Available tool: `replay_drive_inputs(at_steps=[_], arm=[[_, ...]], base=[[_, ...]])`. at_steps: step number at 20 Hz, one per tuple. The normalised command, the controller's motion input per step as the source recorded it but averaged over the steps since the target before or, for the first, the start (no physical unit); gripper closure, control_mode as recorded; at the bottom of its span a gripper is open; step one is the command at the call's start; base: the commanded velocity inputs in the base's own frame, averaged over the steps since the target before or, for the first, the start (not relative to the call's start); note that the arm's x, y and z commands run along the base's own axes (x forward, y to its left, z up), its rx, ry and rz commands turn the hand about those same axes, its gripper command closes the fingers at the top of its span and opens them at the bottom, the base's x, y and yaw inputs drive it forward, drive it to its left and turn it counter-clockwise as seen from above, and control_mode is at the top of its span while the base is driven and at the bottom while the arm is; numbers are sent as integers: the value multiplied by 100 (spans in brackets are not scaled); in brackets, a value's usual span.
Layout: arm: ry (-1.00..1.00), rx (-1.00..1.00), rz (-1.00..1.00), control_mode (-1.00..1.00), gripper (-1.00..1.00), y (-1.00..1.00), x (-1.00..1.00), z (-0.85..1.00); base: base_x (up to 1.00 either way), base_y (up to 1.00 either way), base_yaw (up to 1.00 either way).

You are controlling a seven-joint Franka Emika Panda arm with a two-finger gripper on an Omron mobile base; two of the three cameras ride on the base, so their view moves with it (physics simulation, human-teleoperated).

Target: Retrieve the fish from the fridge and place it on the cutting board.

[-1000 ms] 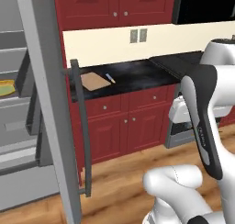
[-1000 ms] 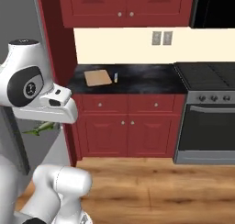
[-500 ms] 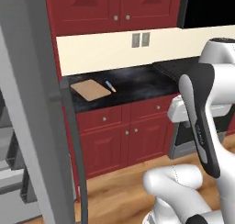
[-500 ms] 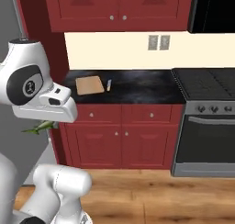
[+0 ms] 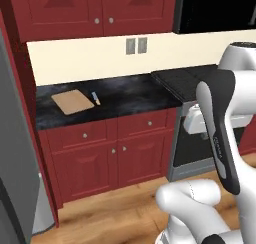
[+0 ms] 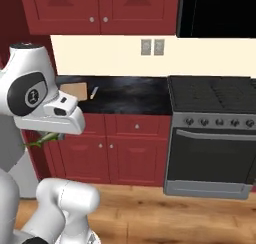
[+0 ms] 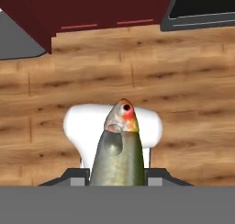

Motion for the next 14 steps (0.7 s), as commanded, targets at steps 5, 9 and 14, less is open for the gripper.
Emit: replay_drive_inputs(at_steps=[5,9,14], arm=[[0,0,0,100,100,0,0,0],[0,0,0,100,100,0,0,0],[0,0,0,100,100,0,0,0]], base=[[41,-42,45],[55,-31,46],[73,-25,39]])
